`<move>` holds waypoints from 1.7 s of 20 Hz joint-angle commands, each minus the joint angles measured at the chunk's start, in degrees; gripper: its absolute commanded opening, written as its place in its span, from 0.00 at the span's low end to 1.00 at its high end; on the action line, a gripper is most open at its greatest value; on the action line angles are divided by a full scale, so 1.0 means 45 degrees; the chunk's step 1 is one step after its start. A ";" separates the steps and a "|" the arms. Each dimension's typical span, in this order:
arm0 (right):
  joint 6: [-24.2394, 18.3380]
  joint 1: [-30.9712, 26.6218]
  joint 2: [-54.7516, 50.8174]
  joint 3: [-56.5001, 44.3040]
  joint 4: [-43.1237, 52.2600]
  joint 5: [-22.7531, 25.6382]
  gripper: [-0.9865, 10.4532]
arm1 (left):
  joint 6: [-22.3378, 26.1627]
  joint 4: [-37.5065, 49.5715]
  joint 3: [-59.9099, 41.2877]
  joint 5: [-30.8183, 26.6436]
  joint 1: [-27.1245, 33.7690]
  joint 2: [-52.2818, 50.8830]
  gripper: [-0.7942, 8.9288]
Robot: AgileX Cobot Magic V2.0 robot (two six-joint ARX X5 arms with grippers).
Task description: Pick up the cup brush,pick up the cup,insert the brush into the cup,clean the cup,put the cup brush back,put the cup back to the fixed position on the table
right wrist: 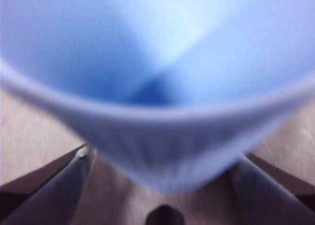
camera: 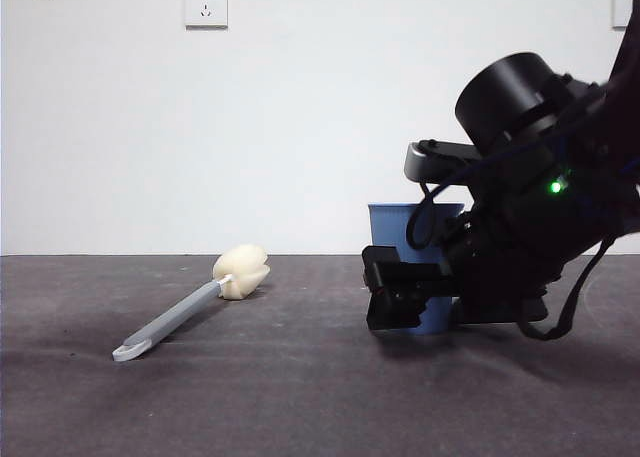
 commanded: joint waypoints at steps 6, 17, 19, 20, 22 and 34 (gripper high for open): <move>0.0782 0.0034 -0.3381 -0.0432 -0.5115 -0.0141 0.48 | 0.0155 0.0029 -0.0063 -0.0034 -0.0019 -0.0029 0.44; 0.1311 0.0112 -1.2575 0.1797 -1.5776 -0.3837 0.48 | 0.1214 0.0058 -0.0063 0.0005 -0.0019 -0.0029 0.44; 0.1112 0.0117 -1.2920 0.3152 -1.7656 -0.4221 0.48 | 0.1501 0.0039 -0.0058 0.0024 -0.0019 -0.0029 0.44; 0.0928 0.0117 -1.2915 0.3871 -1.8588 -0.4600 0.48 | 0.1617 0.0024 -0.0063 0.0039 -0.0019 -0.0029 0.44; 0.0583 0.0117 -1.2842 0.4809 -1.9598 -0.4862 0.47 | 0.1812 0.0015 -0.0063 0.0359 -0.0019 -0.0029 0.44; 0.0272 0.0112 -1.2784 0.5134 -2.0108 -0.5071 0.09 | 0.1817 -0.0068 -0.0063 0.0704 -0.0015 -0.0029 0.08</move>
